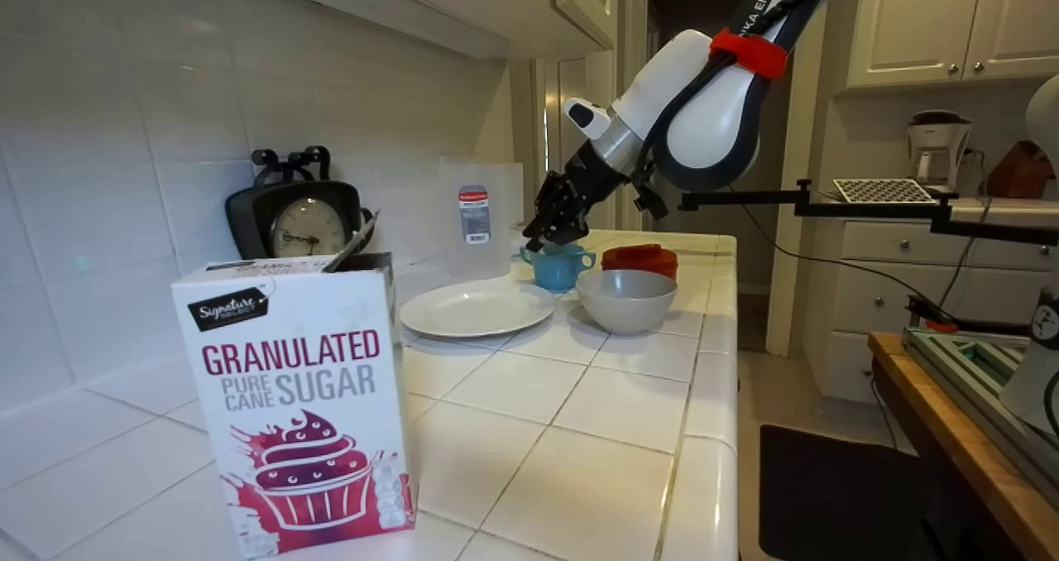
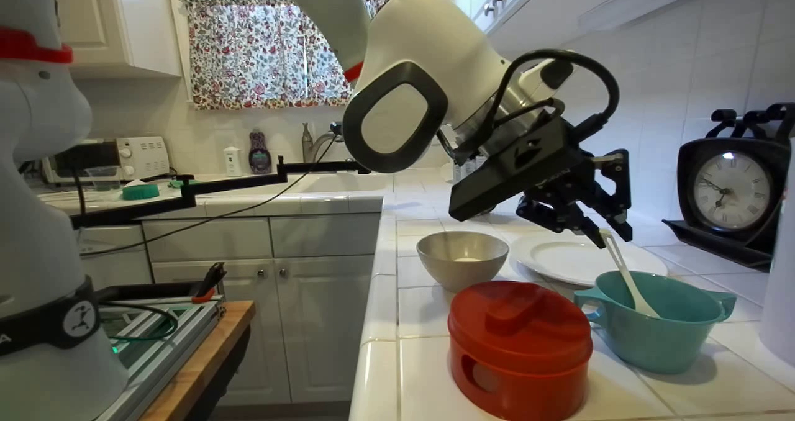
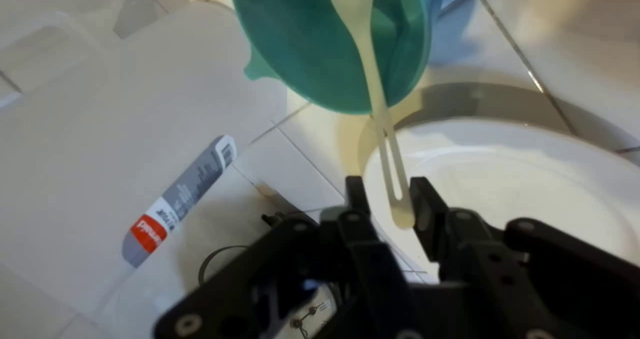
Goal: Use the spoon in the blue bowl to stir the contents in the grey bowl then place the spoon back
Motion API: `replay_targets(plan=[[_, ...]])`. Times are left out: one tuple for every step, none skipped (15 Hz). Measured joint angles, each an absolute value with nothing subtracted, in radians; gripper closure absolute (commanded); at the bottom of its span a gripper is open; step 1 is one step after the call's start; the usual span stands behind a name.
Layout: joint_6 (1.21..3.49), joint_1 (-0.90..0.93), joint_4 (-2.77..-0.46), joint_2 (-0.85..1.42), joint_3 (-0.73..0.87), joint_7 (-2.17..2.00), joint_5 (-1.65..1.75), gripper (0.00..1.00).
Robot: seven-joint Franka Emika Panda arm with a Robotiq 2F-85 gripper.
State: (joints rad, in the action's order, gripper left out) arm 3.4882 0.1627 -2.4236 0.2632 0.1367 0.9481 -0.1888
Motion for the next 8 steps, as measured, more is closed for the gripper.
replay_targets(plan=[[3.488, 0.164, -2.424, 0.263, 0.137, 0.95, -0.189, 0.76], [3.489, 0.165, -2.424, 0.263, 0.139, 0.951, -0.189, 0.78], [3.489, 0.167, -2.424, 0.263, 0.141, 0.953, -0.189, 0.82], [3.49, 0.17, -2.424, 0.263, 0.146, 0.956, -0.189, 0.87], [3.49, 0.173, -2.424, 0.263, 0.151, 0.961, -0.189, 0.88], [3.49, 0.176, -2.424, 0.262, 0.156, 0.966, -0.189, 0.98], [3.49, 0.18, -2.424, 0.262, 0.162, 0.971, -0.189, 0.99], [3.49, 0.184, -2.424, 0.261, 0.167, 0.973, -0.189, 0.98]])
